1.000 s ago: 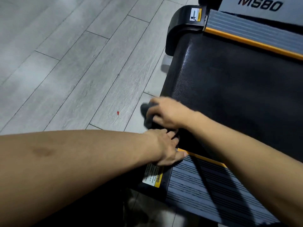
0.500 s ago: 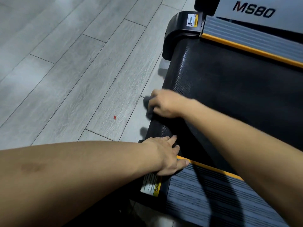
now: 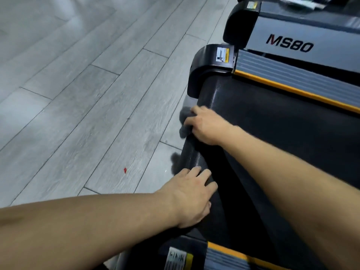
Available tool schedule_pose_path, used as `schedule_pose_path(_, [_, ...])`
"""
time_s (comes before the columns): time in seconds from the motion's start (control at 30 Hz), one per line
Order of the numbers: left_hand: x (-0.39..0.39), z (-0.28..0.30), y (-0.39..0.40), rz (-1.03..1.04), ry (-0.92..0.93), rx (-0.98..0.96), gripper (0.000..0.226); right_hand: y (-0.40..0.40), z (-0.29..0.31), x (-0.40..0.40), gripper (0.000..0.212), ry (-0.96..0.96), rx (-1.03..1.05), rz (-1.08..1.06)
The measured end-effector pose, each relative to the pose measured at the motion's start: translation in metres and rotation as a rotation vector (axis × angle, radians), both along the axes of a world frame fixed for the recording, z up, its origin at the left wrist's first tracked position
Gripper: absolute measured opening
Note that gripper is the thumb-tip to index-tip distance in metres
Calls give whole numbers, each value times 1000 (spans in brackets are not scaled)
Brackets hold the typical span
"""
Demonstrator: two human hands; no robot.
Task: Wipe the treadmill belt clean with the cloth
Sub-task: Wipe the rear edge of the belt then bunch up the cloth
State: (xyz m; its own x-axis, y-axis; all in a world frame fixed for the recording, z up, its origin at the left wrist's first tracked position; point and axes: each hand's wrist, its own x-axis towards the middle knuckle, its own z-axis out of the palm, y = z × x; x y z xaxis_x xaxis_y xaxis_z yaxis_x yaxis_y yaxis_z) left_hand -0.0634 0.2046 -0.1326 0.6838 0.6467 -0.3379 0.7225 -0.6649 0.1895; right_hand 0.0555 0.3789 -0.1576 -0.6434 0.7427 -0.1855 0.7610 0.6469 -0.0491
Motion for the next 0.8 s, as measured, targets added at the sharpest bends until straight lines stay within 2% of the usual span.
schedule_pose_path(0.07, [0,-15,18,-45,-90,132,52,-23,0,-2,36,83,-78,79])
schedule_pose_path(0.13, [1,-33,31,-143,-141,176,56,-36,3,4,37,96,-158,204])
schedule_pose_path(0.27, [0,-60,42,-207,-272,198,64,5,1,13,36,42,-155,233])
schedule_pose_path(0.43, [-4,-75,49,-179,-371,135,65,117,-4,34,35,30,46,-167])
schedule_pose_path(0.53, [-3,-75,49,-174,-367,151,64,132,-7,26,32,22,86,-281])
schedule_pose_path(0.6, [-4,-75,49,-159,-378,164,63,110,-9,11,31,5,61,-198])
schedule_pose_path(0.7, [-5,-76,50,-154,-396,148,66,63,-9,-3,33,-24,-48,101])
schedule_pose_path(0.77, [-4,-78,50,-156,-398,158,67,57,-9,-4,29,-72,-58,180])
schedule_pose_path(0.8, [-3,-79,49,-160,-386,182,67,65,-9,-3,29,-87,3,164])
